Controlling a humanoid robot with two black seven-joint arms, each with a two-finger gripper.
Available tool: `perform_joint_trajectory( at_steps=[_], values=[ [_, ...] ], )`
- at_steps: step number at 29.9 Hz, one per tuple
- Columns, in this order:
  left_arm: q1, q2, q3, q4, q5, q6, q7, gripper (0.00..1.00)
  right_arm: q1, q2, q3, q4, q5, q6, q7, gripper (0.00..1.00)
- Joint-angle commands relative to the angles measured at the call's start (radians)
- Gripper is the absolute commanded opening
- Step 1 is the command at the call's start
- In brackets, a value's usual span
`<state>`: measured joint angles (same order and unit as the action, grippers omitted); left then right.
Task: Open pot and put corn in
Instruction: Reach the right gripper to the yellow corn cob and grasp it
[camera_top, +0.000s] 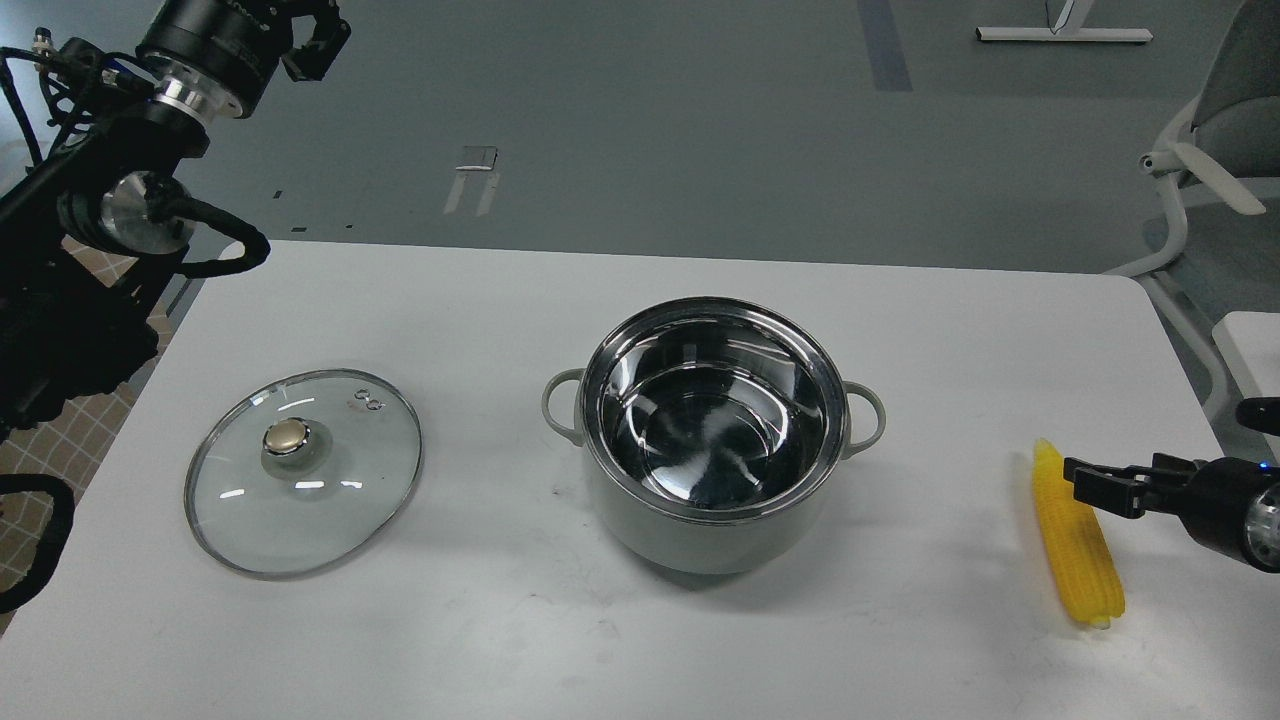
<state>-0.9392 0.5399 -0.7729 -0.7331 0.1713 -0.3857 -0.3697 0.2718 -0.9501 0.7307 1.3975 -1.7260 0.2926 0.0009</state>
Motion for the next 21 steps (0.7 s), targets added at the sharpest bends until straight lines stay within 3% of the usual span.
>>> perform_joint_trajectory(
  at_steps=[1,9,14,16,21],
  values=[
    [0.0,0.002,0.0,0.0,-0.001,0.002,-0.005,0.97,-0.022,0.023,-0.001,-0.002,-0.001,-0.001,-0.001,0.98],
    [0.003,0.002,0.001,0.0,0.004,0.005,-0.006,0.97,-0.025,0.06,-0.001,-0.005,-0.001,-0.013,-0.005,0.93],
    [0.016,0.009,0.006,0.0,0.007,0.005,-0.006,0.97,-0.034,0.071,-0.001,-0.006,-0.001,-0.013,-0.016,0.73],
    [0.016,0.014,0.006,0.0,0.008,0.005,-0.006,0.97,-0.046,0.073,-0.001,-0.006,-0.006,-0.013,-0.025,0.57],
    [0.016,0.015,0.007,0.0,0.008,0.004,-0.006,0.97,-0.052,0.071,-0.001,-0.005,-0.012,-0.013,-0.041,0.39]
  ],
)
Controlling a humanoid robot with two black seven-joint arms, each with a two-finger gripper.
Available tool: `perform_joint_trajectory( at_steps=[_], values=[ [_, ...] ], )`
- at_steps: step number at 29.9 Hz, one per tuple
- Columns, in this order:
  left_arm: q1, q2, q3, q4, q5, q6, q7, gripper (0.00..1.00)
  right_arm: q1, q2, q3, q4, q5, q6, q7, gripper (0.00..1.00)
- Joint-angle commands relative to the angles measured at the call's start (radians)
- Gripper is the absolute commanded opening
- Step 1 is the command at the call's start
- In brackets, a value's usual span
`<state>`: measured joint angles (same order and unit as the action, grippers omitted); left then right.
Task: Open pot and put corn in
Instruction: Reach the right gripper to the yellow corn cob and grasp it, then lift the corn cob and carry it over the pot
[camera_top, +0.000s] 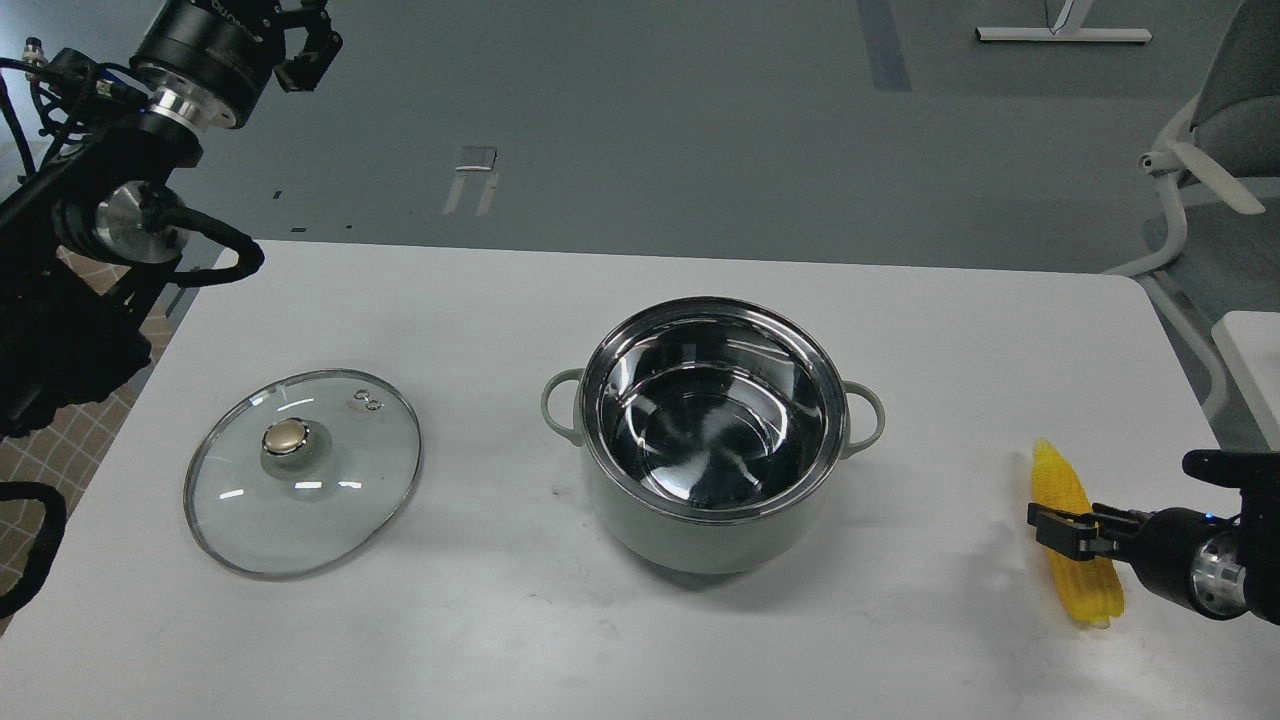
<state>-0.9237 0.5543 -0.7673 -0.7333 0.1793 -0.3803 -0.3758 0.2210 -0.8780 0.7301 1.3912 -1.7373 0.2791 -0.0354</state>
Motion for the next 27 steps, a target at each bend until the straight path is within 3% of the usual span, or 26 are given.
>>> perform_joint_trajectory(
  at_steps=[1,5,7,19,25,27],
  values=[
    [0.0,-0.001,0.003,0.0,0.0,-0.002,0.0,0.97,0.0,-0.001,0.0,0.003,-0.001,0.0,-0.004,0.34],
    [0.0,-0.001,0.005,0.0,0.002,0.0,0.0,0.97,0.006,-0.004,0.011,0.006,0.004,-0.001,-0.004,0.15],
    [0.0,-0.004,0.002,0.0,0.0,0.001,0.001,0.97,0.009,-0.01,0.034,0.011,0.007,-0.011,-0.004,0.0],
    [-0.004,-0.001,-0.007,-0.001,0.0,0.008,0.006,0.97,0.089,0.046,0.413,0.087,0.016,0.003,0.006,0.0],
    [-0.014,-0.005,-0.009,-0.001,0.0,0.008,0.011,0.97,0.343,0.256,0.37,0.109,0.018,0.093,0.003,0.0],
    [-0.018,-0.007,-0.009,-0.001,0.0,0.009,0.011,0.97,0.415,0.342,0.277,0.117,0.016,0.123,-0.001,0.0]
  ],
)
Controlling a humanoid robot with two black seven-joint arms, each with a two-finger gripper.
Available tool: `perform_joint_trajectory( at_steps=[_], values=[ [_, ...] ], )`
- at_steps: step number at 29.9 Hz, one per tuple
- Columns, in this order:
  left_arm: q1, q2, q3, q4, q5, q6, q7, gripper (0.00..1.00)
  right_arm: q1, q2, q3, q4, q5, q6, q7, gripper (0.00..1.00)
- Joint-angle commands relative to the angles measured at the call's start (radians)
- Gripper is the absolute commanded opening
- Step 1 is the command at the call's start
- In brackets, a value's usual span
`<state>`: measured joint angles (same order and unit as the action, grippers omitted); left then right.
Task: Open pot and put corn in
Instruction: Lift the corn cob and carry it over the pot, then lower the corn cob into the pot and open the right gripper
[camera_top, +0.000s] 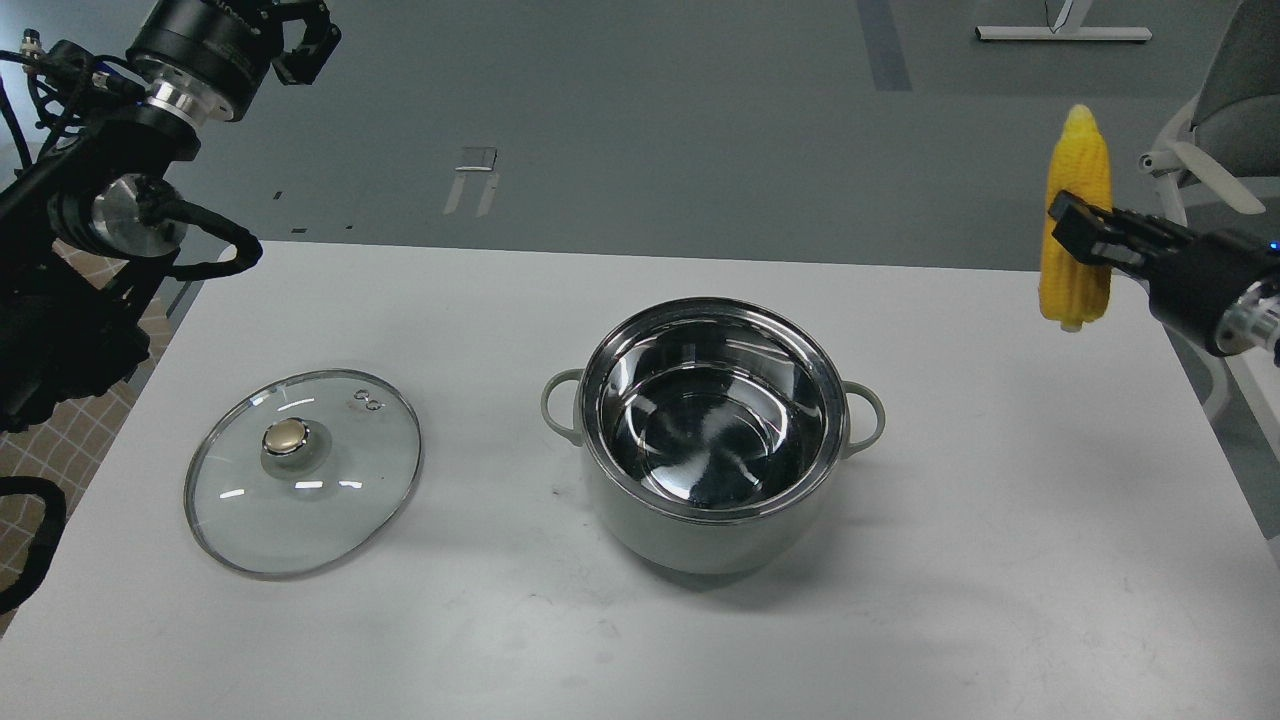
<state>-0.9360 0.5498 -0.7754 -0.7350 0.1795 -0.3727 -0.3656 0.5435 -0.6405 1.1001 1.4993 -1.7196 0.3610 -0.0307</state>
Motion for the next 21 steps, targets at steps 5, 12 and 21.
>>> perform_joint_trajectory(
  at_steps=[5,12,21],
  values=[
    [-0.02,-0.001,0.001,0.0,0.0,0.001,0.0,0.97,0.174,0.186,-0.334,0.006,-0.006,0.041,-0.009,0.0],
    [-0.029,0.001,-0.001,0.0,0.0,0.003,0.0,0.97,0.191,0.271,-0.519,-0.024,-0.064,0.041,-0.018,0.0],
    [-0.037,-0.001,-0.001,0.0,0.0,0.003,0.0,0.97,0.188,0.294,-0.523,-0.048,-0.084,0.039,-0.017,0.0]
  ],
)
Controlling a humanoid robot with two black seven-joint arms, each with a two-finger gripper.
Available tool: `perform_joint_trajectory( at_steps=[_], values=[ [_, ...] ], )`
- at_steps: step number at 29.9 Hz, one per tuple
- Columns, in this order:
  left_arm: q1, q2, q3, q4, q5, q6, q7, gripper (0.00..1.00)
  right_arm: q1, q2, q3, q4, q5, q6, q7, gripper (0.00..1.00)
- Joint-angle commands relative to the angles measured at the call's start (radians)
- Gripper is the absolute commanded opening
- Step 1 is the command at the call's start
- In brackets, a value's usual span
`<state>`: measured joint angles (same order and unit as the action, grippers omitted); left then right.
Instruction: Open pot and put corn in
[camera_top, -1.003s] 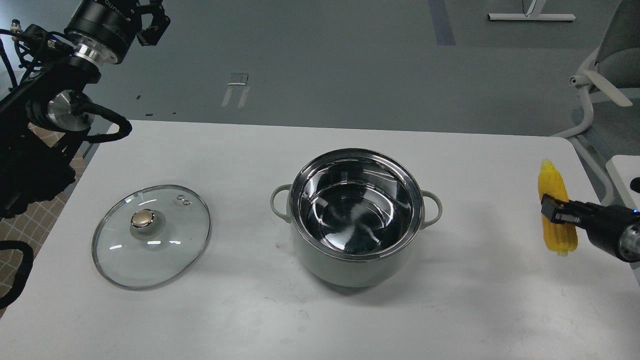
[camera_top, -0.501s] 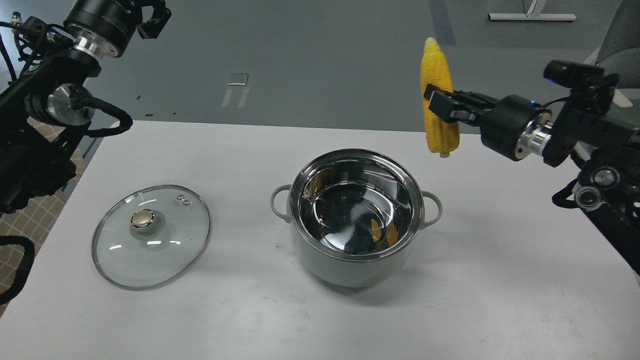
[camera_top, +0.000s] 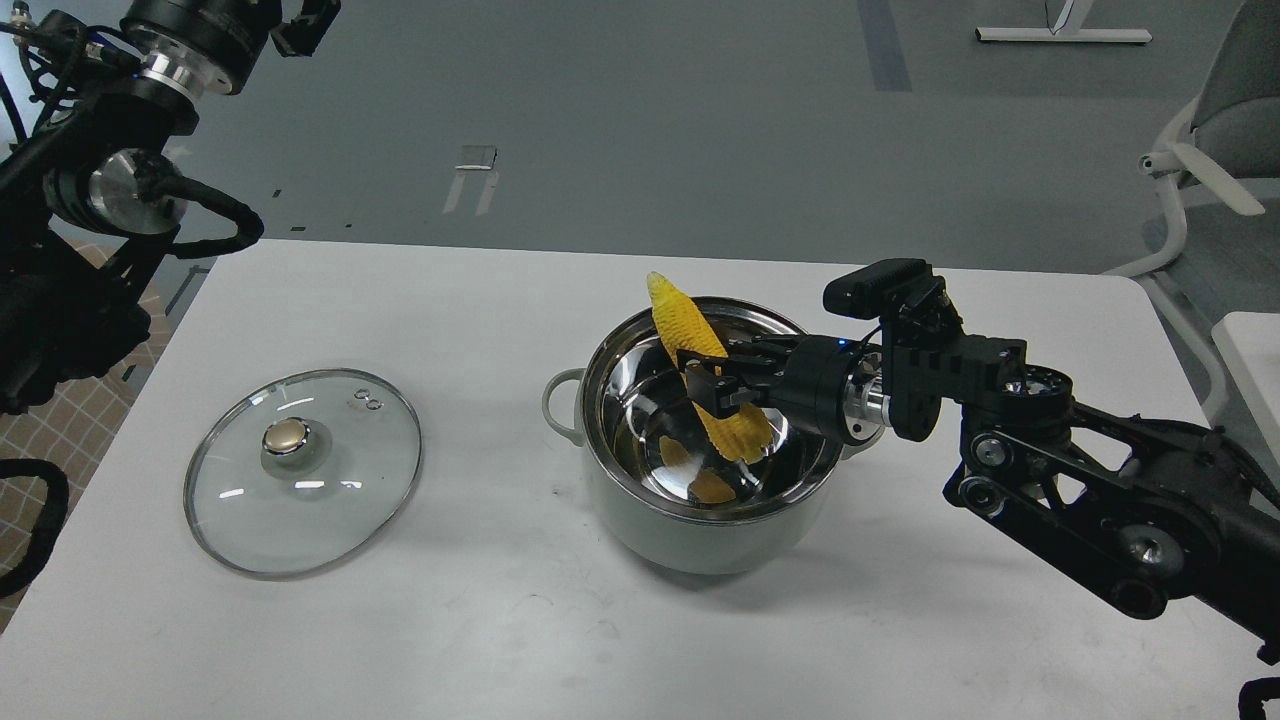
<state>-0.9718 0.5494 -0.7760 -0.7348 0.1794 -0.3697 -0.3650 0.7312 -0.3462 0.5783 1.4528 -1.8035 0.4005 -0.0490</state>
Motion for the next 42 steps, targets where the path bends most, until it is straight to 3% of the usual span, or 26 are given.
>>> perform_joint_trajectory(
  at_steps=[1,9,14,16,18,20,32,42],
  values=[
    [-0.001,0.0,0.0,0.0,0.0,0.0,0.0,0.97,-0.001,0.001,-0.002,-0.002,0.0,0.0,0.0,0.08],
    [-0.001,0.0,0.0,0.0,0.0,0.0,-0.002,0.97,-0.001,0.0,-0.022,0.0,0.0,0.0,0.001,0.27],
    [-0.001,0.0,0.0,0.0,0.0,0.0,-0.003,0.97,0.005,0.0,-0.02,0.006,0.003,-0.002,0.005,0.52],
    [-0.001,0.0,0.0,0.0,0.0,0.0,-0.002,0.97,0.005,-0.002,-0.017,0.015,0.006,-0.003,0.009,0.74],
    [-0.001,0.0,0.0,0.0,0.0,0.0,-0.003,0.97,0.005,-0.007,-0.017,0.026,0.006,-0.003,0.011,0.86],
    [-0.001,0.0,0.0,0.0,0.0,0.0,-0.005,0.97,0.005,-0.008,-0.017,0.028,0.006,-0.003,0.011,0.93],
    [-0.001,0.014,-0.005,0.0,-0.005,-0.002,-0.006,0.97,0.01,-0.008,0.078,0.029,0.007,-0.009,0.011,1.0],
    [0.007,0.029,-0.06,0.0,-0.015,-0.018,-0.003,0.97,0.043,0.111,0.688,0.006,0.128,-0.003,0.011,1.0]
  ],
)
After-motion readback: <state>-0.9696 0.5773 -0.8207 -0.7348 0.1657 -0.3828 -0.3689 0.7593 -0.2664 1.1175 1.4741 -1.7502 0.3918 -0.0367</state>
